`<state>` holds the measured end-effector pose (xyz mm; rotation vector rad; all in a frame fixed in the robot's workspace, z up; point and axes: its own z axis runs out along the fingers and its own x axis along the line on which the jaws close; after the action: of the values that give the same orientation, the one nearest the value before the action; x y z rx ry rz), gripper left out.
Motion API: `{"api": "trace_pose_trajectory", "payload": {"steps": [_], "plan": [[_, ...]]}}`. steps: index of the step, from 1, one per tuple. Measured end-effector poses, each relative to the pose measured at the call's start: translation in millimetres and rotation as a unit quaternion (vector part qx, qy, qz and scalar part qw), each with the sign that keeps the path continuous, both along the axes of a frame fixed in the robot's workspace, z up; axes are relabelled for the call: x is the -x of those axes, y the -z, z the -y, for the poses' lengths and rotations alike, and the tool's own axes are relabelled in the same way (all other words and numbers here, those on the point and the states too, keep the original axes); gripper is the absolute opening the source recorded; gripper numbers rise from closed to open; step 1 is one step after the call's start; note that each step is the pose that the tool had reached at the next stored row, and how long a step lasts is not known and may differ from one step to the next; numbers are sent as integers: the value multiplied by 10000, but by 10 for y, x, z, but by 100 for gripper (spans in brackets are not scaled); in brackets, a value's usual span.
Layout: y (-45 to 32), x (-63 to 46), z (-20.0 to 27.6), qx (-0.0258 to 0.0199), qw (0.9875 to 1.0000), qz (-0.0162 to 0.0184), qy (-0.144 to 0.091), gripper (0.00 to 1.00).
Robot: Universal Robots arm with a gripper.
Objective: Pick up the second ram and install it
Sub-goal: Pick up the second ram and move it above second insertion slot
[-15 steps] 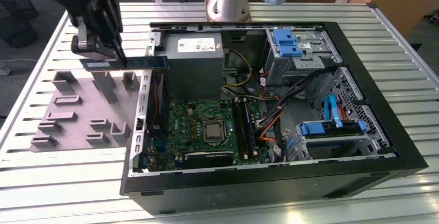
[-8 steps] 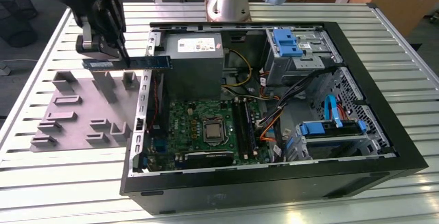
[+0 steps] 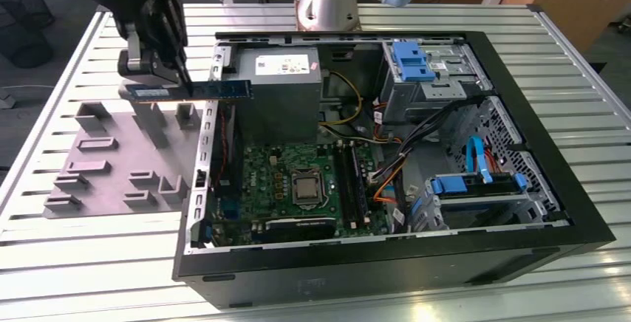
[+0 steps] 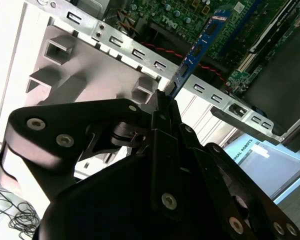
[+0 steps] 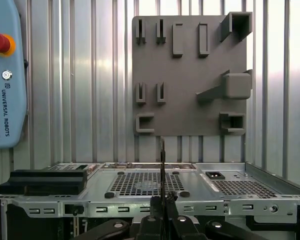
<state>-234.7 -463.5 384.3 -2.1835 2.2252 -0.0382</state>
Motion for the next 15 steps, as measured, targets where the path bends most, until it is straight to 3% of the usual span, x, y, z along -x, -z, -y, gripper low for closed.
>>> {"api": "trace_pose_trajectory", "payload": {"steps": [15], "plan": [[2,-131,-5,0,10000,0,-17,14]]}}
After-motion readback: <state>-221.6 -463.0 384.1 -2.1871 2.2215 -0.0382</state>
